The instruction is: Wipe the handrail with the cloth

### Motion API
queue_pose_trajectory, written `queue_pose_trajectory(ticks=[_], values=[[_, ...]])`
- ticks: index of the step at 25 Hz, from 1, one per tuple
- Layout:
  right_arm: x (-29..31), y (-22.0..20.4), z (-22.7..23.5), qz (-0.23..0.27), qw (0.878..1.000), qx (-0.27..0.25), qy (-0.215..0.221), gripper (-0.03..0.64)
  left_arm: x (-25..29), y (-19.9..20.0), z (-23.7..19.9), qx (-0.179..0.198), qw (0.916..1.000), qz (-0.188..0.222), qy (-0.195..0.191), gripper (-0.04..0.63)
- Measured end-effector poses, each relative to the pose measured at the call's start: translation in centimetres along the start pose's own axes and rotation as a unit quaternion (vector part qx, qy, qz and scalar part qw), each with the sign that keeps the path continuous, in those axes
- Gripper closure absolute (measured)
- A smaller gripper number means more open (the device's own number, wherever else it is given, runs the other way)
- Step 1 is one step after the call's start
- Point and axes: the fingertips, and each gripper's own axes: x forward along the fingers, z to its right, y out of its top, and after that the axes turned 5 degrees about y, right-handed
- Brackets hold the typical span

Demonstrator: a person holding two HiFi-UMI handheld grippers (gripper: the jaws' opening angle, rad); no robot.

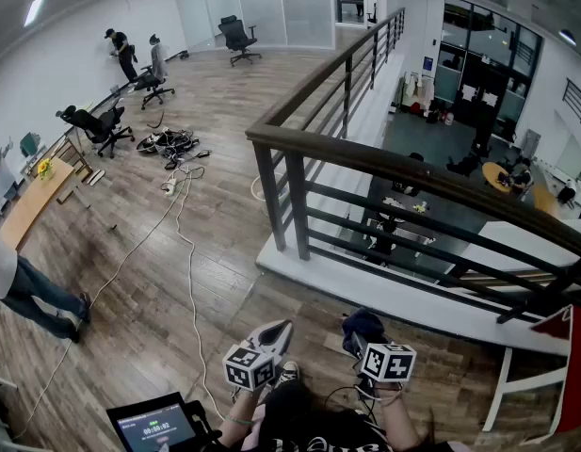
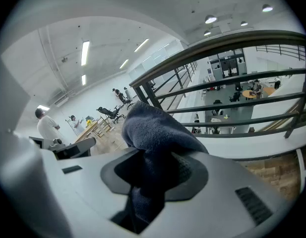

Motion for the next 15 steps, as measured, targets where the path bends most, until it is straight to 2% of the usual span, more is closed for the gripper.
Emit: queue_pose_trajectory(ticks=[3,8,11,15], values=[[2.3,2.4,-1.6,0.012,1.000,0.006,0.000,0.508,0.8,2.5,-3.1,0.001,1.0000,0.007,0.000,0.594],[10.8,7.4,-5.6,0.036,0.999,0.012,-0.013,0.508,3.3,6.6,-12.3,0.008,0.9999,0.006,-0.013,0.594],[13.9,10.4,-7.5,0.047,0.999,0.003,-0.019,0.508,4.5,8.1,-15.1,-0.002,0.9994,0.007,-0.033,0.594],[17.3,14.4,-9.3,0.047,0.999,-0.010,-0.016,0.508,6.2,9.0,-17.6,0.015,0.9991,-0.012,-0.038,0.594]])
